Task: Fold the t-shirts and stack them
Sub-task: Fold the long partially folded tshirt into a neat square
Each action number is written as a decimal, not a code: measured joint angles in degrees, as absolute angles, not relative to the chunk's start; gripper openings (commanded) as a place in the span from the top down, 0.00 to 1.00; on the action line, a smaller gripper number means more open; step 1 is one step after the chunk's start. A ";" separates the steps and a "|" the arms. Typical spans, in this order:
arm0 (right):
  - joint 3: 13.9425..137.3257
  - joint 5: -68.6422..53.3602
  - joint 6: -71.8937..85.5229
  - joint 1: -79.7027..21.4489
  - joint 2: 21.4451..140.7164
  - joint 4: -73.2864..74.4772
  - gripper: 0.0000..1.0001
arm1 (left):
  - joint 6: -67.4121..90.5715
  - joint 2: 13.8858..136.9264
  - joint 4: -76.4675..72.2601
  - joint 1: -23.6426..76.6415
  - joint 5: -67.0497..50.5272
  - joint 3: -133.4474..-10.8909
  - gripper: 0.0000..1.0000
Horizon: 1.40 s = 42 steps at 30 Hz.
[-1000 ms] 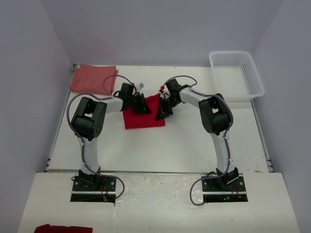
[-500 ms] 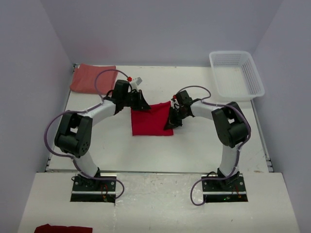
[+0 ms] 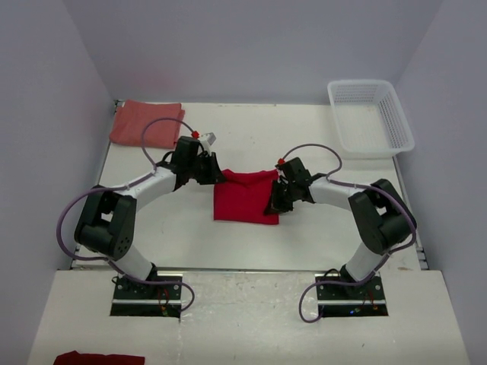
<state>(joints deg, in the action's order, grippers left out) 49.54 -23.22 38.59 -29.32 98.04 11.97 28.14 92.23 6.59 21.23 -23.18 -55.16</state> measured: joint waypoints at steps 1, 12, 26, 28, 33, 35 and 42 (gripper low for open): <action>49.41 -22.11 38.00 -29.74 97.32 12.32 0.96 | 27.86 92.23 7.11 21.30 -21.93 -54.68 0.80; 63.61 -9.65 30.30 -29.26 94.43 25.43 0.42 | 25.61 92.31 11.79 22.90 -8.95 -54.41 0.63; 78.08 -8.58 25.58 -22.39 107.70 31.18 0.41 | 24.82 98.43 12.95 22.90 -5.74 -60.82 0.60; 79.61 -8.91 25.15 -21.71 109.06 31.35 0.42 | 24.67 99.24 12.95 22.90 -5.74 -61.67 0.60; 83.24 -10.98 24.21 -20.93 112.77 31.51 0.43 | 24.40 100.49 12.97 22.90 -5.76 -62.96 0.60; 84.16 -11.99 23.90 -20.93 113.97 31.75 0.44 | 24.38 101.08 12.99 22.90 -5.78 -63.68 0.60; 86.52 -13.74 22.76 -20.88 116.09 32.32 0.82 | 24.29 104.09 12.93 22.92 -5.78 -66.57 0.60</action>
<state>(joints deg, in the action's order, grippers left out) 86.52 -13.74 22.76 -20.88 116.09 32.32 24.29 104.09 12.93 22.92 -5.78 -66.57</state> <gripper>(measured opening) 0.349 0.403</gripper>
